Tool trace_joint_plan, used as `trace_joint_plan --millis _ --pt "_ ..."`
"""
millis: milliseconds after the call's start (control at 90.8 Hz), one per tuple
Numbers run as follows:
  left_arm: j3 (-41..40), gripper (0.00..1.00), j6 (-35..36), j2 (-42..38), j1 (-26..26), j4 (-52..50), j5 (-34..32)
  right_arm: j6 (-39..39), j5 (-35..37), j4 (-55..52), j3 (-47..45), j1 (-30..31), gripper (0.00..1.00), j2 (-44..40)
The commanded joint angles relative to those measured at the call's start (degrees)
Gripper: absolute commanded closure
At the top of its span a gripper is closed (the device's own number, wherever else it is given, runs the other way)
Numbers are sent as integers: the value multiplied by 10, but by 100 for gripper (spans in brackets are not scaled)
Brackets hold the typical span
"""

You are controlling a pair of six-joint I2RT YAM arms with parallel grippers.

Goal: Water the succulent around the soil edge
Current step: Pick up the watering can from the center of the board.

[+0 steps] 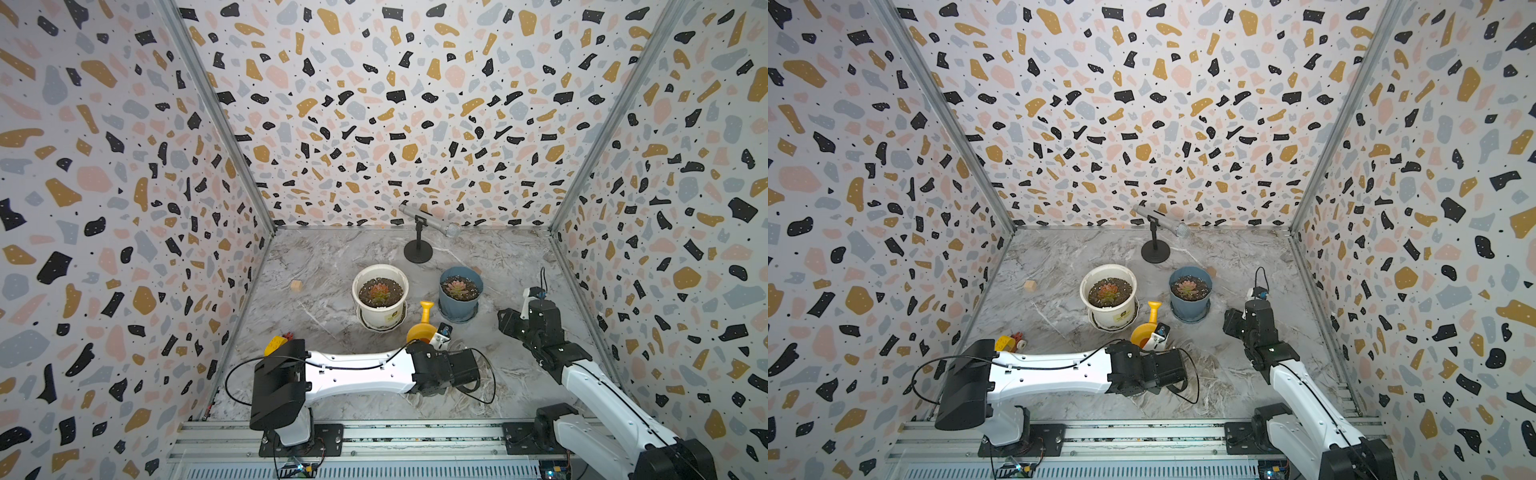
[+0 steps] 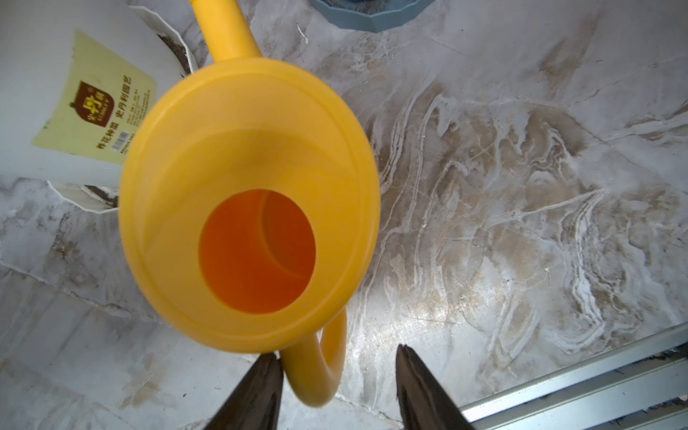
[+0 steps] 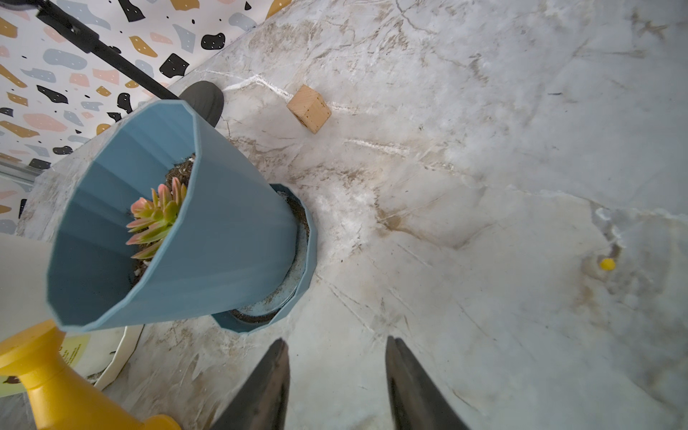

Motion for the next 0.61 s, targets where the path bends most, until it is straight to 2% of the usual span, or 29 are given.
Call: trace_joint_plan --millis 0,176,374,506,595 --pt "-20 48 22 -19 9 23 -7 -9 -5 9 0 -2 54 -4" --pt "-36 52 34 -24 17 30 -8 -9 -6 8 -1 -2 56 -4" --pt "-43 65 41 -29 20 34 -17 -11 -9 26 -1 -2 57 -3" --pt "-42 66 43 -31 22 39 -11 -12 -11 29 -2 -2 58 -3" --pt "-41 70 46 -28 23 38 -8 -12 -11 29 -2 -2 59 -4"
